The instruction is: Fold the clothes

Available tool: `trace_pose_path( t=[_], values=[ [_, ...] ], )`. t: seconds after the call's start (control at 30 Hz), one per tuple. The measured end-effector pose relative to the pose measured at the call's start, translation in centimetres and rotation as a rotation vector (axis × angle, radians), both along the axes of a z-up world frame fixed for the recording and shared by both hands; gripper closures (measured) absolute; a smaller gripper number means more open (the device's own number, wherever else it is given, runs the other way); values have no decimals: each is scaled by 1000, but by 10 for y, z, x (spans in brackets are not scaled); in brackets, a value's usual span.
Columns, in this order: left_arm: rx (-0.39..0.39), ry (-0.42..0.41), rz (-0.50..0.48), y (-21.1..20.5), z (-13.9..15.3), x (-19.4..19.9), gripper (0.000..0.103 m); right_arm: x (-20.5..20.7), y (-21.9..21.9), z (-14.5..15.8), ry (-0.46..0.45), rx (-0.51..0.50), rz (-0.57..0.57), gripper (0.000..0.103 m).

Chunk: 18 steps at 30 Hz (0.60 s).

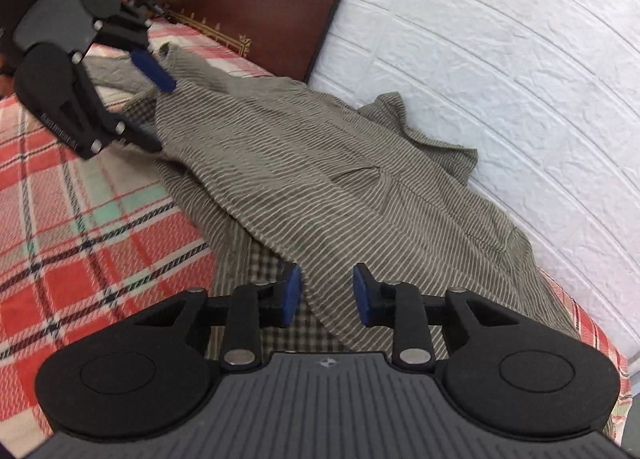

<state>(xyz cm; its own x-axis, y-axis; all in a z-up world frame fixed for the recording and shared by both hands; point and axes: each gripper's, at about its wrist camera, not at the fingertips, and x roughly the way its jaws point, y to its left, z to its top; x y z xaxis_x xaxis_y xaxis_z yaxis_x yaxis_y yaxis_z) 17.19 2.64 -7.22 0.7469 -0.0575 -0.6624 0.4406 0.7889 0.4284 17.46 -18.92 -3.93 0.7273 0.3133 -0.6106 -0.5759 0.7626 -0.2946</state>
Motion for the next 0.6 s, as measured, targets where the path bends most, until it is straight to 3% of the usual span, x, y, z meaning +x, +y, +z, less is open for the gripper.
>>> trace_pose_path(
  t=[0.1, 0.17, 0.3, 0.4, 0.5, 0.6],
  values=[
    [-11, 1, 2, 0, 1, -1, 31, 5, -1, 5, -2, 19, -7, 84],
    [-20, 16, 11, 0, 2, 3, 41, 6, -1, 9, -6, 25, -11, 102],
    [-104, 79, 58, 6, 6, 14, 80, 11, -4, 23, -5, 60, -12, 103],
    [-119, 81, 62, 8, 8, 14, 91, 12, -7, 34, 25, 92, 14, 103],
    [-137, 69, 62, 9, 10, 13, 102, 1, 0, 27, 24, 38, 65, 97],
    [-181, 62, 72, 11, 16, 15, 103, -7, 12, 6, 39, -37, 103, 92]
  ],
)
